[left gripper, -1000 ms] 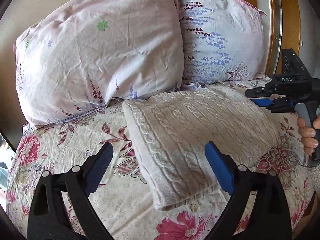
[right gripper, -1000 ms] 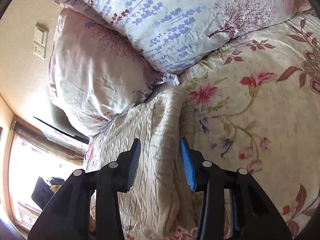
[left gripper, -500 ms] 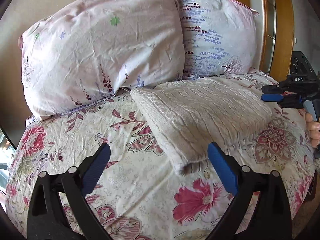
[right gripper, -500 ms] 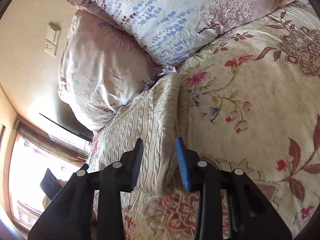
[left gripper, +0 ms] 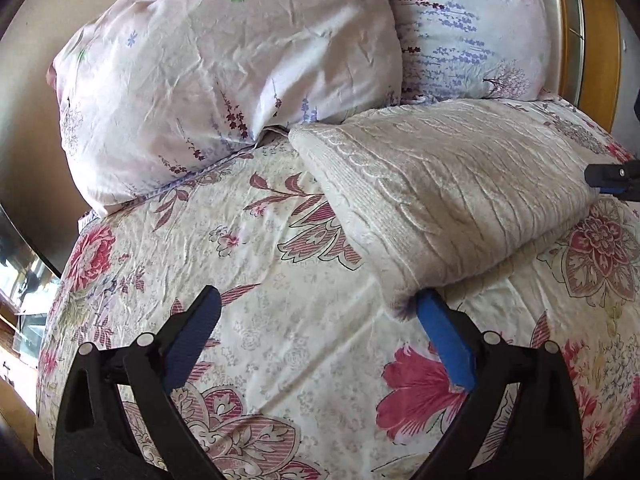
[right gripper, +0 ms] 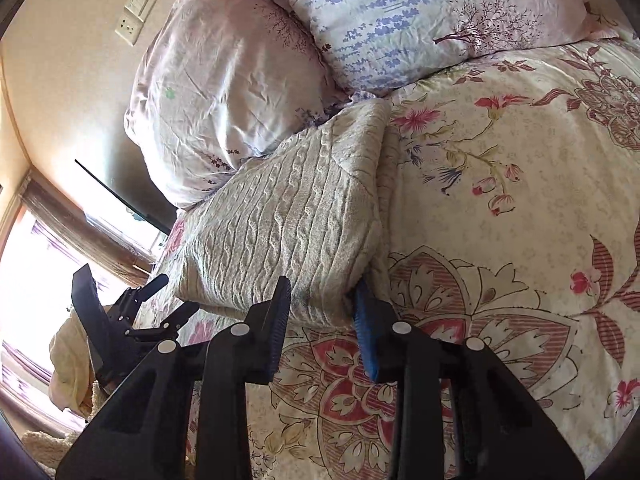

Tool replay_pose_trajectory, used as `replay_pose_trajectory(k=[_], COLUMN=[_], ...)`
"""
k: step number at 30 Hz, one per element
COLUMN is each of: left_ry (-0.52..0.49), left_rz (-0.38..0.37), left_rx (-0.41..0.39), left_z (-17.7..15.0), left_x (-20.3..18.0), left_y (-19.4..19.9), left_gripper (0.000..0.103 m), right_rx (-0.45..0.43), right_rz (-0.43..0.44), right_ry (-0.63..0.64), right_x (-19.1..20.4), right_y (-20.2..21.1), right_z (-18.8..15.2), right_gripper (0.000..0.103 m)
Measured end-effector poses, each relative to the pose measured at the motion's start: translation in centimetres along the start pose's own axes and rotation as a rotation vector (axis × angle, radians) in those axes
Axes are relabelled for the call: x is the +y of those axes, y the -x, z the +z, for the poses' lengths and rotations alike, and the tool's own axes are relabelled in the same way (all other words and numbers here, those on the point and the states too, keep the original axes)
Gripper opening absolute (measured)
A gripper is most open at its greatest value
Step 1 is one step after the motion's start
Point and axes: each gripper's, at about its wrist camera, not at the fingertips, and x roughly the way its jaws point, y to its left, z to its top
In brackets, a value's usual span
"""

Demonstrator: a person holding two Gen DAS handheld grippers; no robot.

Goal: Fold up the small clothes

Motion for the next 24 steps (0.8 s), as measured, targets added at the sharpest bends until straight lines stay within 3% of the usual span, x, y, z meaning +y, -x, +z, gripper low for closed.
replay_pose_trajectory(k=[4,6,8,16,21,24], left_ry=[0.036,0.049,0.078,0.280,0.193,0.222], left_rz=[0.013,0.019,0.015,-0.007,-0.009,-0.060], left_rx=[0.008,0.015,0.030,0.166,0.089,-0.025], left_z=[0.3,0.4,0.5,-0.7,-1.2,-0.4], left_x=[0.2,0.2,0.6,2.8,1.8,2.2], left_y=[-0.1,-0.2,-0.5,-2.2,1.1,4.1], left_gripper=[0.098,0.098,0.097,0.097,0.097,0.097], right_rx=[0.005,0.007,0.005,0.037,0.009,-0.107], right_rz=[-0.010,-0.028,-0.056,-0.129,-0.158,-0.170], right_ry=[0.001,0.015,0.030,-0.009,0.026,0.053], right_x=[-0.1,0.0,0.2,-0.2,0.4,1.5], right_y=[-0.3,-0.4,-0.5,-1.3,-0.2,2.3], right_z=[0.0,-0.1,-0.2,-1.0,-0.8,-0.3], right_gripper=[0.030,0.026,0.014,0.012,0.013,0.033])
